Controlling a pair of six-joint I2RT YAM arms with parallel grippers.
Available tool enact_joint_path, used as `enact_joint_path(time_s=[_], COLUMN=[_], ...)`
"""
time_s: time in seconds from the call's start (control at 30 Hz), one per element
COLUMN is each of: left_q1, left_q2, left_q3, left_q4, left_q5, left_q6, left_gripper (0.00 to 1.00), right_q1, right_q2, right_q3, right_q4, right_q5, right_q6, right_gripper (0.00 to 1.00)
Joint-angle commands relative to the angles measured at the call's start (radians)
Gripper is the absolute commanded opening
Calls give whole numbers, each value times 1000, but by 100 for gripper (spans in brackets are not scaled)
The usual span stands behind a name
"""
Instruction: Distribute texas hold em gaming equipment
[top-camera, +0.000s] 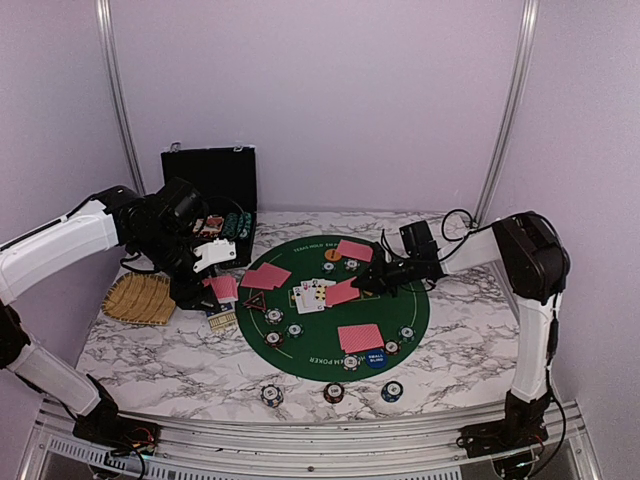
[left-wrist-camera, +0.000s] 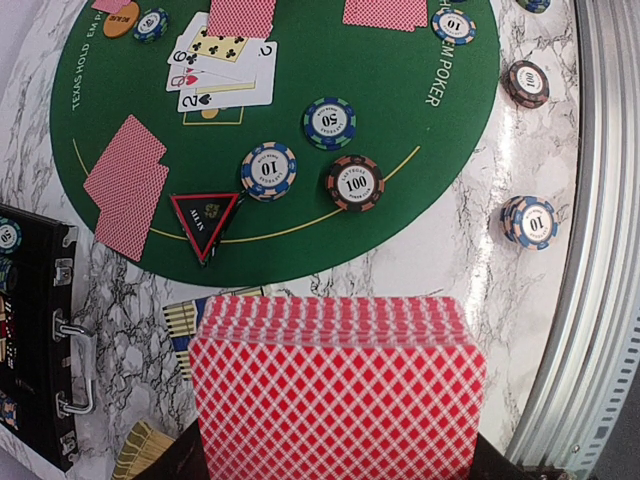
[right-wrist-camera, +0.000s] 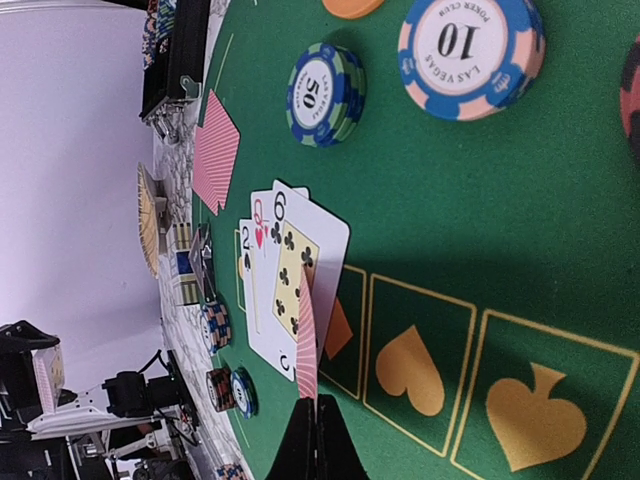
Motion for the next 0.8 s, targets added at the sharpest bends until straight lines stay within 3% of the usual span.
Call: enact_joint_path(time_s=[0.0,0.07,0.27,0.43,0.57,0.77], left_q1=[6,6,6,6,6,6], left_q2=[-29,-30,-28,-24,-21,-20], left_q3=[-11,-12,-7,-2,-1,1], left_q4=[4,4,2,1,1,1], left_q5=[22,23,27,33,34,34], left_q6=[9,9,8,7,7,9], left_gripper=[9,9,9,9,9,9], right_q1=[-5,-4,0,10,28,105], right_q2=[28,26,-5,-60,-125,-246], right_q3=[23,24,41,77,106,91], right_q4=[-29,-40,-122,-277,-370,-277], right_q5=[34,46,106,236,369,335], right_q6=[-42,-47,-97,-177,-223,-166], right_gripper=[0,3,31,43,66,85])
